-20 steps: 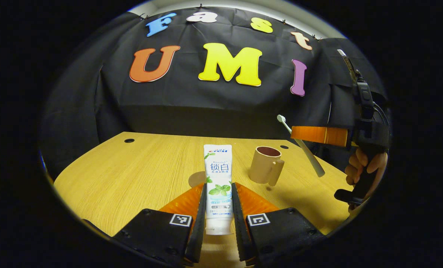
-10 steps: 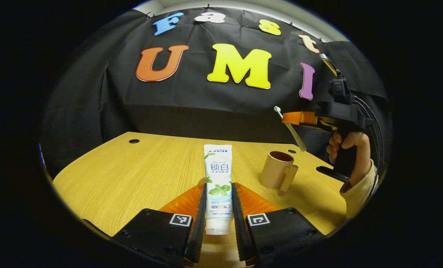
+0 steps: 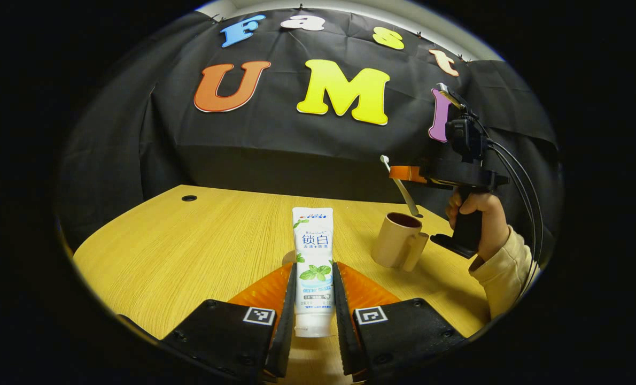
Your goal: Put the toothbrush and toothpaste on the desktop into the cup, then pick up the cup and place it on the coaster on the desktop.
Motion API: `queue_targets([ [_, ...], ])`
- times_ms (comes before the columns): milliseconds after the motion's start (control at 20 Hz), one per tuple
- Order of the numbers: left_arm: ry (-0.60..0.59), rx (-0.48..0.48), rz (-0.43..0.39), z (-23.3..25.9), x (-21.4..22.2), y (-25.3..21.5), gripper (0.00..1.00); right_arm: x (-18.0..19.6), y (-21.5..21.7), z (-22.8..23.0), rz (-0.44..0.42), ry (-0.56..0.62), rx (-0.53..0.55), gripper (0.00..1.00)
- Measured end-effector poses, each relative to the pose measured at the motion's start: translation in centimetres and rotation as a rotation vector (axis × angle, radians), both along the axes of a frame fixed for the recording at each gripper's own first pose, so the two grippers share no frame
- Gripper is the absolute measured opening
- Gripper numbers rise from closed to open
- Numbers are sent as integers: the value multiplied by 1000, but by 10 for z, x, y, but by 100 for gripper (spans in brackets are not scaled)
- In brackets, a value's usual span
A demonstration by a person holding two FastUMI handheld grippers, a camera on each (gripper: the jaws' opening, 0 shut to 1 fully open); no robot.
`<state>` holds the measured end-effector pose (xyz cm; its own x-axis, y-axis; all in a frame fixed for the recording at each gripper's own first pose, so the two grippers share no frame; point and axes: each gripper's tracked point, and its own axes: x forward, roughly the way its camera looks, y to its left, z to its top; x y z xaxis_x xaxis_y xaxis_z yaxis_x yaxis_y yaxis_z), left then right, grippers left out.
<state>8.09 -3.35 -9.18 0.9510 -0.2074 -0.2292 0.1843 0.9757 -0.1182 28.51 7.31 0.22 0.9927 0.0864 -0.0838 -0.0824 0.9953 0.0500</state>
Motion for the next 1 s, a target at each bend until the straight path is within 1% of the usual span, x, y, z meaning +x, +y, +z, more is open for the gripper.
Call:
queue_targets([
  [100, -1, 1, -6, 0, -1, -1, 40, -2, 2, 1, 9, 1, 19, 0],
  [300, 4, 3, -11, -1, -1, -3, 40, -2, 0, 2, 4, -17, 8, 1],
  [500, 16, 7, -11, -6, -1, -4, 40, 0, -1, -4, -3, -9, 7, 2],
  [700, 23, 8, -5, -9, -2, -2, 40, 6, 2, -14, -5, 7, -4, 2],
  [750, 22, 12, -3, -10, -3, -1, 40, 6, 0, -18, -14, 10, -12, 5],
  [800, 22, 14, 0, -9, -2, -1, 40, 6, -1, -20, -19, 13, -17, 5],
  [1000, 31, 13, -3, -13, -2, -4, 40, 3, 2, -23, -4, 18, -10, 5],
])
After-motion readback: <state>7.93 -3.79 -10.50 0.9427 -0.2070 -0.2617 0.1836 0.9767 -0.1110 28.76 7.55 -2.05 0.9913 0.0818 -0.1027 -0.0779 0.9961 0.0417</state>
